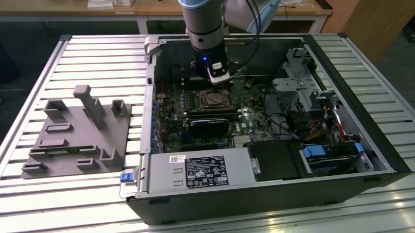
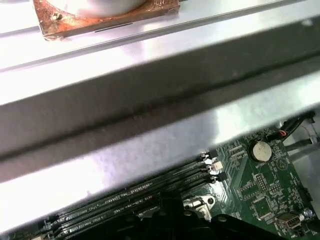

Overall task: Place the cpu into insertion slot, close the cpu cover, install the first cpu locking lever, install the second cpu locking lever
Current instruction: 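Install the first cpu locking lever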

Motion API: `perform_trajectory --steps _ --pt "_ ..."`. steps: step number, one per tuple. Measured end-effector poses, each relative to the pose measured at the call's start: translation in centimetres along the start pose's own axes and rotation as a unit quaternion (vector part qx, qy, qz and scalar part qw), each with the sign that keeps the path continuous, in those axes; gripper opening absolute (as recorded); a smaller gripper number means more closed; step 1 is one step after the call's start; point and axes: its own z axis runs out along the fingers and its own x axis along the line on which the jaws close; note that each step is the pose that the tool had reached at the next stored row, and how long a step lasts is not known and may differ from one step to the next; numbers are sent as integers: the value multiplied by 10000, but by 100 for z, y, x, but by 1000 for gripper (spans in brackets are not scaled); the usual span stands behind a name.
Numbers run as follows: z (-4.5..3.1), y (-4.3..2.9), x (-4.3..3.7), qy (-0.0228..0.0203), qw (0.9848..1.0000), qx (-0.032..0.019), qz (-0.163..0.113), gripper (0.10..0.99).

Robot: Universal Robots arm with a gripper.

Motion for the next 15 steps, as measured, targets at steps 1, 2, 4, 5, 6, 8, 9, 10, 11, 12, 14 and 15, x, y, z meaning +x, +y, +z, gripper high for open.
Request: perform_trajectory --steps 1,2,4,5,6,8,9,10,11,12,14,15 --pt "1 7 4 -1 10000 0 0 106" --pt "2 14 7 0 10000 1 0 106" --pt "2 16 10 0 10000 0 -1 106" --pt "3 15 10 -2 10000 0 -1 106" --pt "6 14 11 -5 10000 -3 -1 106" --pt "11 13 12 -16 10000 -2 -3 106" --pt "14 13 13 -22 10000 -1 -5 106" --pt "18 12 13 -28 10000 -1 -6 106" --pt "22 11 14 -34 10000 -1 -8 106" --pt "26 10 14 -40 10000 -1 -9 106" --pt "36 7 16 -53 10000 -1 -12 106" --pt "41 6 16 -60 10000 -2 -14 106"
